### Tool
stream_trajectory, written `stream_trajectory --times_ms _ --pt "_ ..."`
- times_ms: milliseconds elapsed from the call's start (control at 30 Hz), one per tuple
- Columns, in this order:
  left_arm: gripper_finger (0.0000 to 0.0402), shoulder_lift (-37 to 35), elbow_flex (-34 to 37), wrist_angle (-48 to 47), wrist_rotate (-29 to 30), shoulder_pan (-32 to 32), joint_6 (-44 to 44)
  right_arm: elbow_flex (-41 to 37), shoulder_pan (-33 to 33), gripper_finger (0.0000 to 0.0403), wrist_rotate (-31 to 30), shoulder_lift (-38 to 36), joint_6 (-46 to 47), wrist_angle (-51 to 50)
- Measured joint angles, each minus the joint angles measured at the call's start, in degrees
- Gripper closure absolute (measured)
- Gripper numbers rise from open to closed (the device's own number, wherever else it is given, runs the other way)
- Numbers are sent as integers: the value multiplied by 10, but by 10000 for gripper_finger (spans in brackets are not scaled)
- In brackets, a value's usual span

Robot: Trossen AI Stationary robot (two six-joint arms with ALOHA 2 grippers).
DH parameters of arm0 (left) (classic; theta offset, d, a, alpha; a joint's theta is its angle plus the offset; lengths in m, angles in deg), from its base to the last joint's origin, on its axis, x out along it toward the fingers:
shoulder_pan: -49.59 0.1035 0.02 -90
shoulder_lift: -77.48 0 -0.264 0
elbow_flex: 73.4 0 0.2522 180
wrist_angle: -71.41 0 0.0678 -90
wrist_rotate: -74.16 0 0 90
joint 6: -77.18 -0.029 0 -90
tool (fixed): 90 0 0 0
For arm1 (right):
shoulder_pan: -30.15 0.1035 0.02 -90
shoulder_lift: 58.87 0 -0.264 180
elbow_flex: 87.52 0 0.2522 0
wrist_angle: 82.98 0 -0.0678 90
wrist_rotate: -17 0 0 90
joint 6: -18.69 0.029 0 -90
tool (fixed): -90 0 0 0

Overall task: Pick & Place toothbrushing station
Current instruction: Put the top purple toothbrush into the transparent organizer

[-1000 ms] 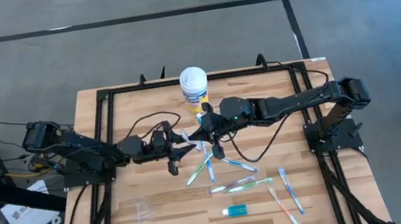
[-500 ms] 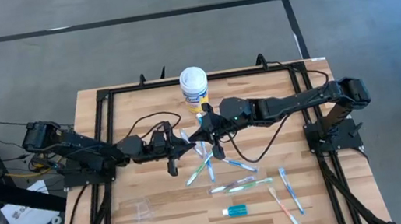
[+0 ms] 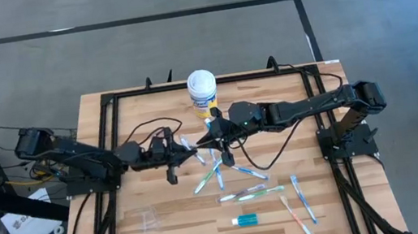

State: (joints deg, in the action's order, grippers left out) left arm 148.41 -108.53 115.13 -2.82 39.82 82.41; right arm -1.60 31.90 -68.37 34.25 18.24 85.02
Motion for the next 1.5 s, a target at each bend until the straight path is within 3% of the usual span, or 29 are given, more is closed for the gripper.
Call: stream_trajectory --times_ms 300,633,1133,1500 --pt "380 -112 27 -140 -71 -49 10 0 0 295 0 0 0 -12" --pt "376 -204 30 -241 -103 -152 12 0 0 284 0 0 0 -15" --pt "371 -218 30 -256 -104 -327 24 0 0 284 1 0 5 -16" --pt "378 -217 30 -256 -98 -407 32 0 1 284 1 0 20 -16"
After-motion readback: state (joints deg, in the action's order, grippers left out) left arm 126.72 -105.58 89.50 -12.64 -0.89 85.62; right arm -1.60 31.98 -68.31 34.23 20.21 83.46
